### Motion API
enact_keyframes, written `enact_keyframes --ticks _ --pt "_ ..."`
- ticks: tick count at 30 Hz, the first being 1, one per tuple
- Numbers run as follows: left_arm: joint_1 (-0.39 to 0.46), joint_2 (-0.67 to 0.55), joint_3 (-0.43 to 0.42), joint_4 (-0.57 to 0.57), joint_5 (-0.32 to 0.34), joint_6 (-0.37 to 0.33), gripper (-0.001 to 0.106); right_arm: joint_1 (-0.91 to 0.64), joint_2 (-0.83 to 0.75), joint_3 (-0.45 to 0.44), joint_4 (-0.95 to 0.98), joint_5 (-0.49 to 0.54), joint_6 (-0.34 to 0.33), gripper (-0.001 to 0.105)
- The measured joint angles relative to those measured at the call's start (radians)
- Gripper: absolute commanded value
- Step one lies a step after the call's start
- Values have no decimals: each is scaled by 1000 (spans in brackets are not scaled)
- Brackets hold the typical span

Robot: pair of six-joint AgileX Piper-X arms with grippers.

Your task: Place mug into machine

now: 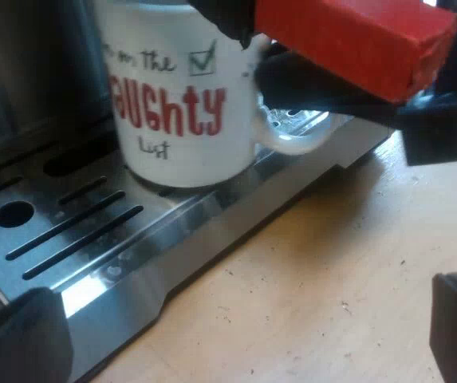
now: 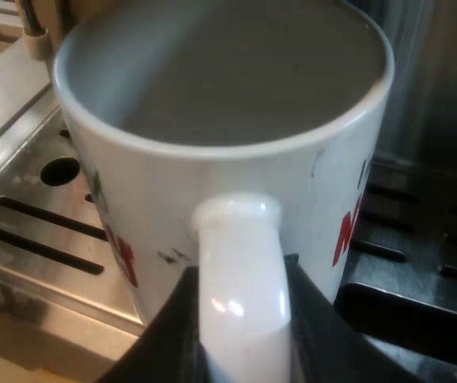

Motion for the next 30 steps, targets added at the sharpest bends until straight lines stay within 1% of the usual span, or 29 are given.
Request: enact_keyframes --ticks 2,3,5,6,7,8,10,11,15,20,26,29,30 --pt "0 0 0 0 0 0 93 0 8 -7 -5 0 0 0" --pt "0 0 0 0 0 0 93 0 9 -6 -5 0 0 2" --pt "0 0 0 0 0 0 93 0 9 -6 -5 0 0 10" --pt "0 0 0 0 0 0 93 0 9 -6 -5 0 0 19" --pt "0 0 0 0 0 0 93 0 9 -6 -5 0 0 34" --pt "0 0 0 0 0 0 93 0 9 -6 -5 0 0 38" --pt "0 0 0 0 0 0 93 0 9 -6 -2 0 0 52" --pt "0 0 0 0 0 0 93 0 9 -6 -1 0 0 54" --pt "0 0 0 0 0 0 93 0 9 -6 -1 0 -3 55" --pt "0 0 0 0 0 0 93 34 -39 21 0 67 -3 55" --pt "0 0 0 0 0 0 93 69 -79 117 -39 100 -1 55" --pt "0 0 0 0 0 0 93 73 -79 136 -65 111 -1 55" --pt "0 0 0 0 0 0 93 76 -79 171 -126 113 2 55"
